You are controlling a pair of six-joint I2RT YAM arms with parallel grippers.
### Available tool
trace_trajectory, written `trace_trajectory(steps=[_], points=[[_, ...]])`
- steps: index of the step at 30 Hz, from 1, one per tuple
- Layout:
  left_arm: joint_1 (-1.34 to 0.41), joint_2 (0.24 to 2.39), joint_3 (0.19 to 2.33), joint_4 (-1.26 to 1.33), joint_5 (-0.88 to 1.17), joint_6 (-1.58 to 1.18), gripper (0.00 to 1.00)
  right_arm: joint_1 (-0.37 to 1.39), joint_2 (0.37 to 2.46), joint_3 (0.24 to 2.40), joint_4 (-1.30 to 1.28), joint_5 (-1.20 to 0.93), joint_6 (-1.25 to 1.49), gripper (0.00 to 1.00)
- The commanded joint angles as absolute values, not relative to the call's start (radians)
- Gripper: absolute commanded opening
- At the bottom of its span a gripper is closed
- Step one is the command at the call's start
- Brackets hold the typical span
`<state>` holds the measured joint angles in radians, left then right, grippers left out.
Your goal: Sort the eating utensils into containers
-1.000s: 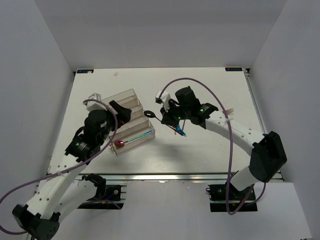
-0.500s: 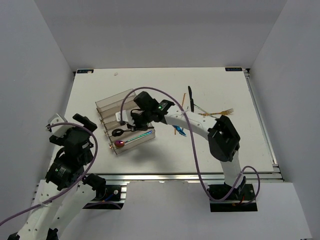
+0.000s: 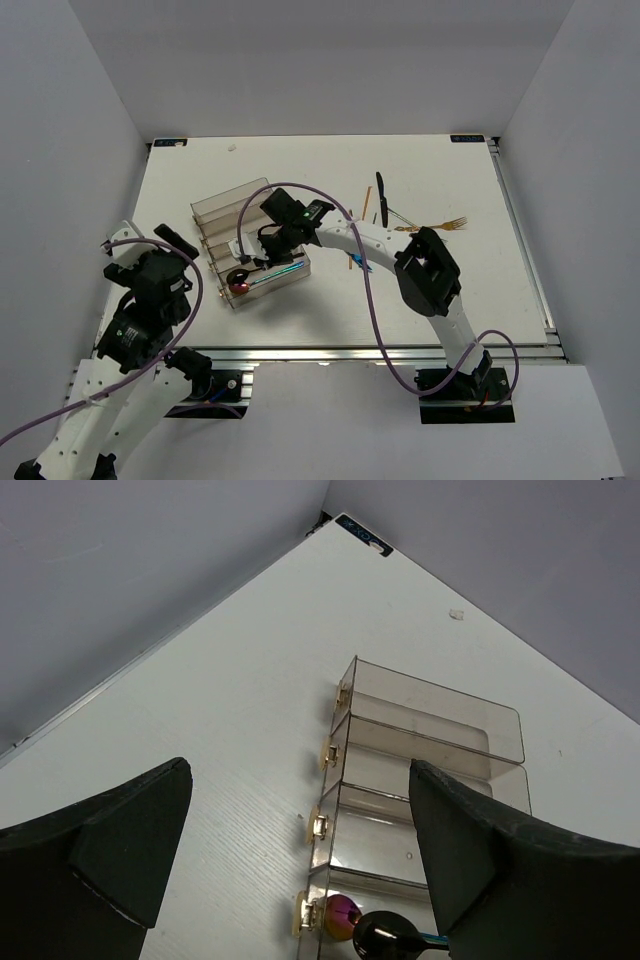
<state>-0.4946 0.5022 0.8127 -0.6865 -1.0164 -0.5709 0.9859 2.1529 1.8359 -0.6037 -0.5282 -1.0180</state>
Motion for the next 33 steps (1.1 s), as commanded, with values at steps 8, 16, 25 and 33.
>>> trace_trajectory(steps=[8,16,25,33], points=[[-0.494,0.492,0.801,-0.660,-0.986,-0.540,0.98,0.985,2.103,1.805,-0.558,-0.522,-1.046,0.89],[-0.494,0.482,0.802,-0.663,-0.991,-0.545,0.98,0.940,1.840,1.523,-0.114,-0.261,-0.598,0.89],[-0.494,0.494,0.801,-0.660,-0.963,-0.540,0.98,0.839,1.730,1.456,-0.112,0.244,-0.138,0.89],[-0.494,0.520,0.793,-0.634,-0.905,-0.512,0.98,0.637,1.853,1.538,-0.320,0.069,-0.040,0.72]])
